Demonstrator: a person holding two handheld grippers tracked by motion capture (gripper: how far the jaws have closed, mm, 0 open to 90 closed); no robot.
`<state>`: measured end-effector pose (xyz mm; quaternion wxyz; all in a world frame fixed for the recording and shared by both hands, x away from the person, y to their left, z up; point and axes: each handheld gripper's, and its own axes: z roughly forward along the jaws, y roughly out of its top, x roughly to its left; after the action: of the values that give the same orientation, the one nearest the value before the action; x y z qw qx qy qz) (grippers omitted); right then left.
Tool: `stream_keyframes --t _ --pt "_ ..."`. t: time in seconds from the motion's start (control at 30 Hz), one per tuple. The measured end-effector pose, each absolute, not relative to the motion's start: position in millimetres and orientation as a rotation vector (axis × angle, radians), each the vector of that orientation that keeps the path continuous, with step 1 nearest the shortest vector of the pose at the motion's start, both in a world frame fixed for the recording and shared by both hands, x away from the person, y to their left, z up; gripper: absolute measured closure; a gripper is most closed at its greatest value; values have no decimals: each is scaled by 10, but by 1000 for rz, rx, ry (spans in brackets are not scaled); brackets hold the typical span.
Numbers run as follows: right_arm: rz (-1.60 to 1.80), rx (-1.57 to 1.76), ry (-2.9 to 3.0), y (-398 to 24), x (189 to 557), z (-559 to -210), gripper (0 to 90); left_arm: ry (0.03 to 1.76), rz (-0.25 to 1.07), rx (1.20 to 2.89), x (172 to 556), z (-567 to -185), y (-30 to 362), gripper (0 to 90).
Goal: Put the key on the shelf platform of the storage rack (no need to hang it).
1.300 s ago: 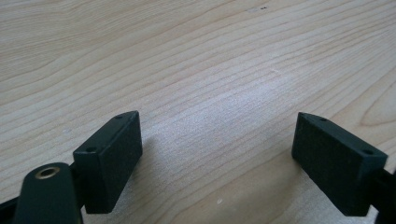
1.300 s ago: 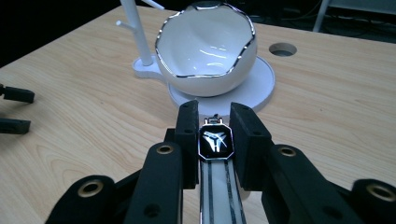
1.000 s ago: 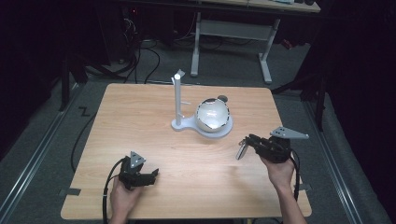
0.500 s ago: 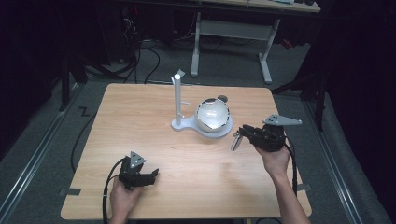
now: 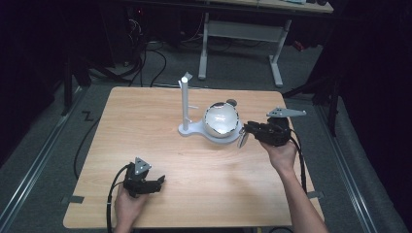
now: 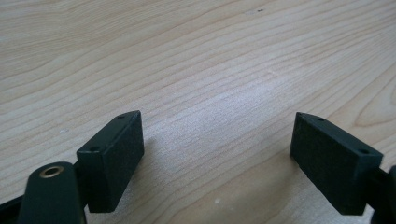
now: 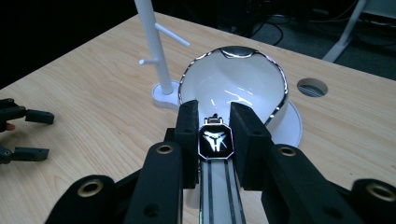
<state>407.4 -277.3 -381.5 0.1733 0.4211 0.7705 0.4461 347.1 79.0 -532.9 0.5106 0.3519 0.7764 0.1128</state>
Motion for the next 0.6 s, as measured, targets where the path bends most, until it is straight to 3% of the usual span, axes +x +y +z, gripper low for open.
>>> stream_keyframes --t 0.6 --pt "1237 1172 2205 -2497 4435 -3653 746 1855 322 879 3462 -5366 749 178"
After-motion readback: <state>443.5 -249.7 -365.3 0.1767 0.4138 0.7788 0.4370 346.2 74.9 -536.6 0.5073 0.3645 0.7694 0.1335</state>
